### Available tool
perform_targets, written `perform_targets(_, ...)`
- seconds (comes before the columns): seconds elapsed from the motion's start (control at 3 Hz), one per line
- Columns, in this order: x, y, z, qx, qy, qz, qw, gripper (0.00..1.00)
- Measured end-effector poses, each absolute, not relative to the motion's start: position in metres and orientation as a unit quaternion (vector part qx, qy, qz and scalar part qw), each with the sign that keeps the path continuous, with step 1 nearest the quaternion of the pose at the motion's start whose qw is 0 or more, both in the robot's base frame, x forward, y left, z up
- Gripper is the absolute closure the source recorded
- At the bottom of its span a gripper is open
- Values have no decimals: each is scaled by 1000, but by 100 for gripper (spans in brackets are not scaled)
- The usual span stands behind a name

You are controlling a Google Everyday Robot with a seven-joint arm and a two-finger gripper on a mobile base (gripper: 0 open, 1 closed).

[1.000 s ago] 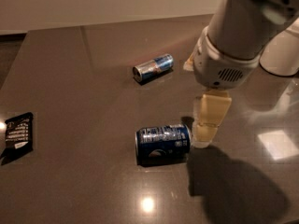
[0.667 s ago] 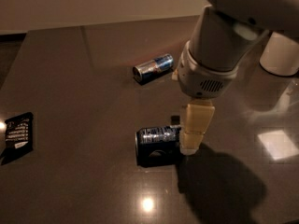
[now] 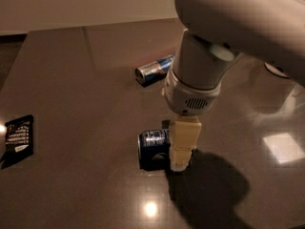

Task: Place pepsi can upright

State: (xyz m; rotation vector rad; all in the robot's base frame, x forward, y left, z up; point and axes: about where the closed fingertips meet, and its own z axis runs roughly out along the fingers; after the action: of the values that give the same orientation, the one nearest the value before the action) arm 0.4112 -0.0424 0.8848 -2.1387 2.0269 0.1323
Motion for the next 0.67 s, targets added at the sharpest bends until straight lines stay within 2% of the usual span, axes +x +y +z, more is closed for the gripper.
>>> perform_targets(0.67, 392, -20, 863, -736, 670, 54, 79, 0)
